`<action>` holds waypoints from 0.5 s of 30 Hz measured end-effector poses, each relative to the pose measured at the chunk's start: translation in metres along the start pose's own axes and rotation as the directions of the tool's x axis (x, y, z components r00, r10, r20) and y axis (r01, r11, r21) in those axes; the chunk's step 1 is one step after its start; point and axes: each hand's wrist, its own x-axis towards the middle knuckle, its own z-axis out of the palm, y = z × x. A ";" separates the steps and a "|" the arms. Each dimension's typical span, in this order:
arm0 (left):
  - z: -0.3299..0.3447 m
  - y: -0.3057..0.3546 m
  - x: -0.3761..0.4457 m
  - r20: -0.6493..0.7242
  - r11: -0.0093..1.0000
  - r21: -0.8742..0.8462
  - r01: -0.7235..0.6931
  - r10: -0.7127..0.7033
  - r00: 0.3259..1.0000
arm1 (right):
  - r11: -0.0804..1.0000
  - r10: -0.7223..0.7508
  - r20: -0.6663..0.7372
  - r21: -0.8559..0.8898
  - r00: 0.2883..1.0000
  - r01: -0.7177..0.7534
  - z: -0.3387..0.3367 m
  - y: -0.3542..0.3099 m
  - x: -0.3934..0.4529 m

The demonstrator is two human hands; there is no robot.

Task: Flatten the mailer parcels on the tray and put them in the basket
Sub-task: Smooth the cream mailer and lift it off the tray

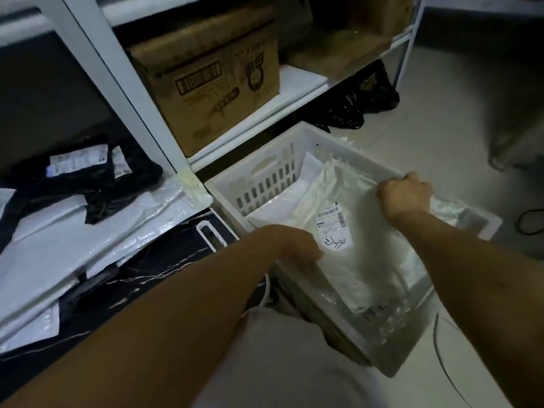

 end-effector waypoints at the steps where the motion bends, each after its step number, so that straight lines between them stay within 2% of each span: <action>1: 0.003 -0.001 0.007 0.043 1.000 0.024 0.001 -0.002 0.999 | 1.000 0.007 0.030 -0.027 1.000 -0.006 0.009 0.001 -0.001; 6: 0.016 0.001 0.027 0.177 0.986 0.168 -0.006 -0.024 0.984 | 0.973 0.150 0.202 -0.203 0.968 -0.109 0.042 -0.006 -0.011; 9: 0.021 0.008 0.034 0.059 0.989 0.149 0.009 -0.018 0.998 | 0.943 0.237 0.208 -0.283 0.949 -0.174 0.054 -0.017 -0.018; 11: 0.019 0.007 0.041 -0.087 0.982 0.187 0.007 0.010 0.996 | 0.966 0.231 0.190 -0.165 0.954 -0.201 0.059 -0.031 -0.020; 13: 0.016 -0.001 0.052 -0.208 0.949 0.312 0.041 0.026 0.978 | 0.985 0.146 0.217 0.057 0.965 -0.162 0.067 -0.047 -0.022; 15: 0.017 -0.012 0.065 -0.208 0.908 0.400 0.128 -0.046 0.977 | 0.980 -0.016 0.296 0.193 0.955 -0.044 0.077 -0.061 -0.023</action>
